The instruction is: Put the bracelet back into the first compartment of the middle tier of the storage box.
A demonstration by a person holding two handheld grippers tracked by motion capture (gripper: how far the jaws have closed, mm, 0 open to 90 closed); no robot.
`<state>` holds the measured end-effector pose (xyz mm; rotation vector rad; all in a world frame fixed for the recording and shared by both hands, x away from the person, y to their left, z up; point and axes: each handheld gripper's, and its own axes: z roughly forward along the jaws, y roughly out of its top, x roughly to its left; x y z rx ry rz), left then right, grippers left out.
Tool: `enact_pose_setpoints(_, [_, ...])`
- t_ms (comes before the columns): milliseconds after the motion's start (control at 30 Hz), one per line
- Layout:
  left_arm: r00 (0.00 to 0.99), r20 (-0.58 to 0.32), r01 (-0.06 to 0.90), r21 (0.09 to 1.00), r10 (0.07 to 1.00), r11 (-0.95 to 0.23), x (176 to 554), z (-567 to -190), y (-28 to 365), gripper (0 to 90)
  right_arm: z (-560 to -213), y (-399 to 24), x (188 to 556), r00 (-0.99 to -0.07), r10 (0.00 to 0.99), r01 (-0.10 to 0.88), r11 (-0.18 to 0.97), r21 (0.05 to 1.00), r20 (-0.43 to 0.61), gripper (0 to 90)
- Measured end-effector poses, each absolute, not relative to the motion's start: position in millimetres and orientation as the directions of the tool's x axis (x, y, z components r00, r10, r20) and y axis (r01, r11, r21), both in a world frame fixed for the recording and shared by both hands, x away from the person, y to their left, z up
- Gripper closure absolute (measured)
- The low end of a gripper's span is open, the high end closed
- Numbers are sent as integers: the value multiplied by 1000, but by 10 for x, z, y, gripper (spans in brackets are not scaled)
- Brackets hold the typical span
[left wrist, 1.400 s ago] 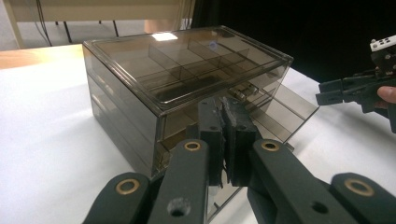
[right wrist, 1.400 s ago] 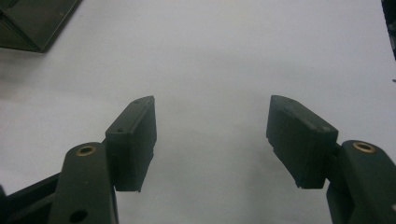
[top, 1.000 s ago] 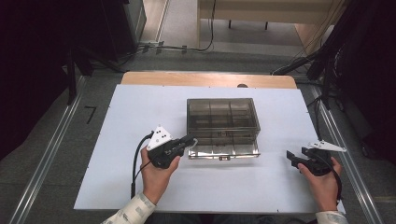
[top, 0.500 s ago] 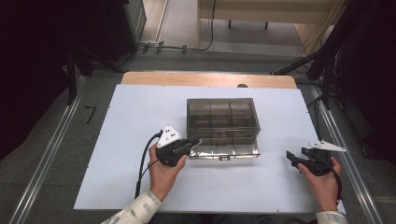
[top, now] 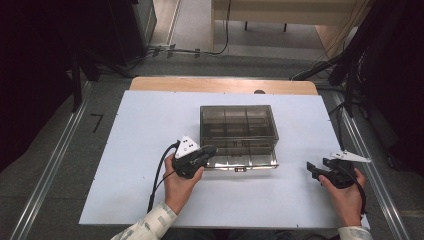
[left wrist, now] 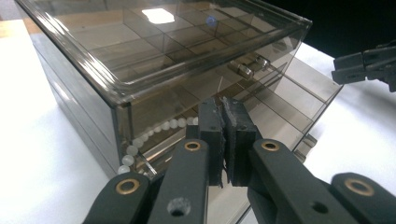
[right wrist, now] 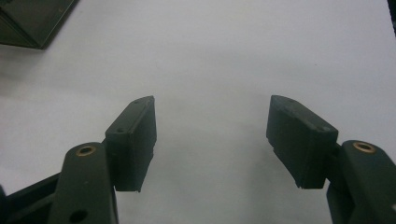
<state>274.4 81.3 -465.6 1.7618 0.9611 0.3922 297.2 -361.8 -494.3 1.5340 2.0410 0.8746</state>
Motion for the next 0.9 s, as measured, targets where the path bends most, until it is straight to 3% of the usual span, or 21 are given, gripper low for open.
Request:
enact_pose_setpoints(733, [656, -140, 421, 883, 742, -206, 2729, -4762, 620, 880, -4939, -3624, 2969, -286, 958, 679, 182, 711, 29, 318])
enact_pose_setpoints(900, [654, -142, 423, 883, 743, -205, 2726, -4767, 611, 807, -4939, -3624, 2969, -288, 957, 680, 183, 710, 29, 318])
